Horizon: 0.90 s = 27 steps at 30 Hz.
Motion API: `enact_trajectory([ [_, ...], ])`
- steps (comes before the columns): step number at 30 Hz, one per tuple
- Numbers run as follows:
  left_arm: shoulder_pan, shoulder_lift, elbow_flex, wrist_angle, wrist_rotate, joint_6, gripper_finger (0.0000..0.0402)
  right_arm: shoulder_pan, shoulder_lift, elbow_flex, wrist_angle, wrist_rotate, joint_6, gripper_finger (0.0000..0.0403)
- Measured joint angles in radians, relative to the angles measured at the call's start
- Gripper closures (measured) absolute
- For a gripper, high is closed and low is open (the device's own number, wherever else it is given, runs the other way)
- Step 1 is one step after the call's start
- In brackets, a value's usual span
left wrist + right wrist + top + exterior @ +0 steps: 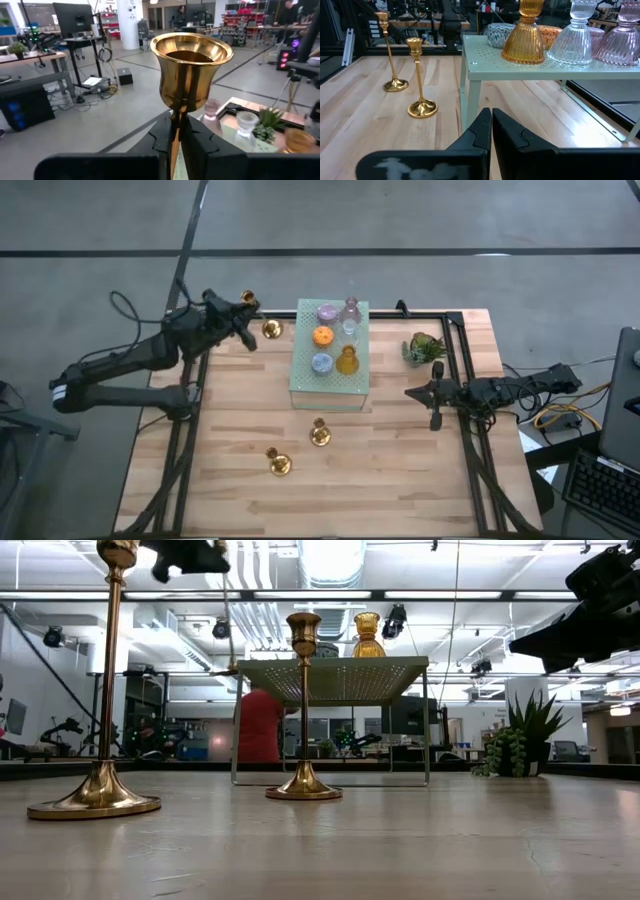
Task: Stock candles on shelf
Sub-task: Put the gold candle holder on the shelf
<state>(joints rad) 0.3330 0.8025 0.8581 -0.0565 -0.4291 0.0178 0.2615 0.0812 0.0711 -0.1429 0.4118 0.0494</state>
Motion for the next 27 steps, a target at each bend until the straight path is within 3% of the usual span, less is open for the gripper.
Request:
enact_trajectory([
  [9,0.095,0.262,0.231,-0.004,0.080,-0.015,0.0374,0.000,0.000,0.000,0.000,0.000,0.000,0.0394],
  [18,0.226,0.488,0.448,-0.083,0.269,-0.120,0.0374,0.000,0.000,0.000,0.000,0.000,0.000,0.0394],
  [23,0.271,0.586,0.567,-0.209,0.275,-0.100,0.0374,0.000,0.000,0.000,0.000,0.000,0.001,0.0394],
  [27,0.283,0.634,0.613,-0.214,0.308,-0.117,0.0374,0.000,0.000,0.000,0.000,0.000,0.001,0.0394],
])
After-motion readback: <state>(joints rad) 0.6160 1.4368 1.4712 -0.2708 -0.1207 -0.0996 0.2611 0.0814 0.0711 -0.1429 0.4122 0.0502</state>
